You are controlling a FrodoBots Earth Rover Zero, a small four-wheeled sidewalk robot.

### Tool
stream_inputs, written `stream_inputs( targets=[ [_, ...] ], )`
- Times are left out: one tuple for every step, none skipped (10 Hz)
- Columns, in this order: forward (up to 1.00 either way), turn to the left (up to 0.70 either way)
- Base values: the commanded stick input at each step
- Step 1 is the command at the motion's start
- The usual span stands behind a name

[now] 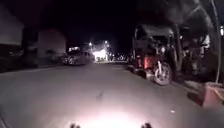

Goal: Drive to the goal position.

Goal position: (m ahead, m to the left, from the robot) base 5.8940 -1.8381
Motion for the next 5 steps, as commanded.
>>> stream_inputs(
  targets=[
    [0.70,0.00],
    [0.70,0.00],
    [0.70,0.00],
    [0.70,0.00],
    [0.70,0.00]
  ],
)
